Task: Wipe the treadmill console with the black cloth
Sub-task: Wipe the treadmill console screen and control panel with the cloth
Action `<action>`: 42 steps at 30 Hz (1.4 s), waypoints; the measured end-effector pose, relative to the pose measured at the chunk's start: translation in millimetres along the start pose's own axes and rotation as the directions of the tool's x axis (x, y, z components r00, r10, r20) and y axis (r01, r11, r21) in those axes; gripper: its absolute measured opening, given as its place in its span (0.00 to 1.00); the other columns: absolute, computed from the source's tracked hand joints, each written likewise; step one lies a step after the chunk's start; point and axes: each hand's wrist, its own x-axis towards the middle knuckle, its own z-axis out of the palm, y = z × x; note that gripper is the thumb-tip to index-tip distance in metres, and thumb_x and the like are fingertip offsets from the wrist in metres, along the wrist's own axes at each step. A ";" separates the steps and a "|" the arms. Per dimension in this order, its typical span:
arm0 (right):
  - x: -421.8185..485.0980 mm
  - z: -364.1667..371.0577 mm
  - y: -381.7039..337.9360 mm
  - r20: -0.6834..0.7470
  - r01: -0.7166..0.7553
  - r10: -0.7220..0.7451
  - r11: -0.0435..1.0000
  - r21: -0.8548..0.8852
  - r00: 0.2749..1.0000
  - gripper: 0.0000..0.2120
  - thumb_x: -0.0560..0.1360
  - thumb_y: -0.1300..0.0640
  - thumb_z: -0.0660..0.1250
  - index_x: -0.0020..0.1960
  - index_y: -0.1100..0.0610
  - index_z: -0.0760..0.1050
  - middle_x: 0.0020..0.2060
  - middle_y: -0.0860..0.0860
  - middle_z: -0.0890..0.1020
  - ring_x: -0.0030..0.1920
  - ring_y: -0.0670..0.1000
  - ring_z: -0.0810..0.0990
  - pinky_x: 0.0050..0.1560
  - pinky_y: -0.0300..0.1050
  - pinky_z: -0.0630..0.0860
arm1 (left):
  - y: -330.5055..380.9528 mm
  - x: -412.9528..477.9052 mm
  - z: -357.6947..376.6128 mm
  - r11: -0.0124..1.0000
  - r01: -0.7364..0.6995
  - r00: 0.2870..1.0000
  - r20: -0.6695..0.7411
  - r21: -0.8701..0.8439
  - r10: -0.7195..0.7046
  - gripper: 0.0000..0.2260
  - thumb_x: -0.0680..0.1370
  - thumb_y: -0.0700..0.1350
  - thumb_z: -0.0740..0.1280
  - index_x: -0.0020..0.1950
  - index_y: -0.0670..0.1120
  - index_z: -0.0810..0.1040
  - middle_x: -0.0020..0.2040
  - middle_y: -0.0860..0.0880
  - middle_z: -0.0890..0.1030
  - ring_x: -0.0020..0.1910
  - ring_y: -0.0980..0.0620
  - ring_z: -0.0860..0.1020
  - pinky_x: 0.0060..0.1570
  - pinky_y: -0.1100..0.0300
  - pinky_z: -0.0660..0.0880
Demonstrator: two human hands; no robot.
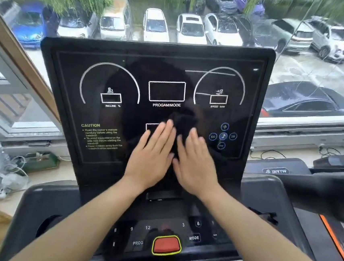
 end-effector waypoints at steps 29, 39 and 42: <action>75.9 -68.0 143.6 -0.189 -0.170 0.183 0.982 0.088 0.965 0.32 0.84 0.49 0.52 0.80 0.66 0.49 0.79 0.68 0.54 0.80 0.64 0.48 0.79 0.56 0.44 | 43.4 169.2 -53.6 0.994 -0.055 0.986 -0.152 0.094 0.069 0.28 0.86 0.52 0.48 0.81 0.42 0.44 0.82 0.44 0.46 0.81 0.47 0.45 0.77 0.49 0.39; -41.4 30.1 66.5 0.023 -0.404 0.406 0.899 0.168 0.913 0.33 0.82 0.46 0.49 0.77 0.70 0.52 0.73 0.75 0.61 0.77 0.70 0.52 0.78 0.64 0.53 | 68.8 57.0 8.3 0.923 -0.356 0.933 -0.008 0.143 0.361 0.29 0.86 0.52 0.50 0.82 0.42 0.43 0.82 0.45 0.42 0.81 0.48 0.43 0.77 0.49 0.40; -35.1 33.2 33.3 -0.015 -0.320 0.332 0.919 0.230 0.943 0.32 0.82 0.48 0.54 0.78 0.69 0.53 0.75 0.72 0.59 0.78 0.69 0.50 0.78 0.64 0.52 | 43.3 30.6 9.3 0.932 -0.331 0.943 0.019 0.149 0.332 0.29 0.85 0.51 0.50 0.82 0.43 0.43 0.82 0.45 0.40 0.81 0.48 0.41 0.77 0.50 0.38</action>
